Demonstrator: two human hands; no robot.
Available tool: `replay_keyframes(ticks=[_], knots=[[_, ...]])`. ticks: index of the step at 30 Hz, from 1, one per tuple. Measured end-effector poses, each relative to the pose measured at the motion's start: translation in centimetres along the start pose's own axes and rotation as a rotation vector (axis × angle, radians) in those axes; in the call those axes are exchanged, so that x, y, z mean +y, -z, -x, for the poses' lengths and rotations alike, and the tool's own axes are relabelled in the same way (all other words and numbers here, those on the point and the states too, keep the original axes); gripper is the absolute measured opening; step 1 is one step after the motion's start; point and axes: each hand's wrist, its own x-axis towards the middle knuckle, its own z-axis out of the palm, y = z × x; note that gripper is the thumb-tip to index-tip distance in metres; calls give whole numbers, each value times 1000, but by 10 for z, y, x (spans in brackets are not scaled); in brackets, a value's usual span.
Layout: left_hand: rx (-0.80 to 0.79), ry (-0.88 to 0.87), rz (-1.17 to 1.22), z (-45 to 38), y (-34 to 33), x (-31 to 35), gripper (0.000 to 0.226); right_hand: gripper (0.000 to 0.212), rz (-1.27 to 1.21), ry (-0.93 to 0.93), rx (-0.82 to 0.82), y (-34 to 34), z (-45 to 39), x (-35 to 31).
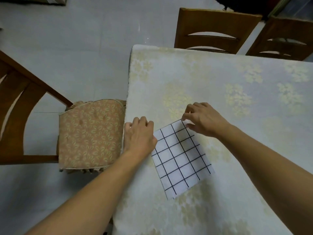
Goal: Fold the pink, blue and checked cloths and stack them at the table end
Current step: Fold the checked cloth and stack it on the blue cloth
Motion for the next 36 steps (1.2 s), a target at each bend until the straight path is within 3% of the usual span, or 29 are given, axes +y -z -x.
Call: replay_keyframes(ticks=[9,17,23,28,36], knots=[[-92,-56,-40,-21,-13,-4,17,33,-3,78,-229,-5,-53,2],[-181,-50,-13,-30,-14,-4,23,35,27,131,-391,-7,-71,-4],[-216,-106,34,-33,-10,0,14,22,22,147,-497,0,-73,-3],[-247,-129,56,-33,-7,3,22,25,-13,131,-512,1,-67,-3],[-248,-153,28,-30,-12,11,6,16,-63,114,-505,1,-57,-8]])
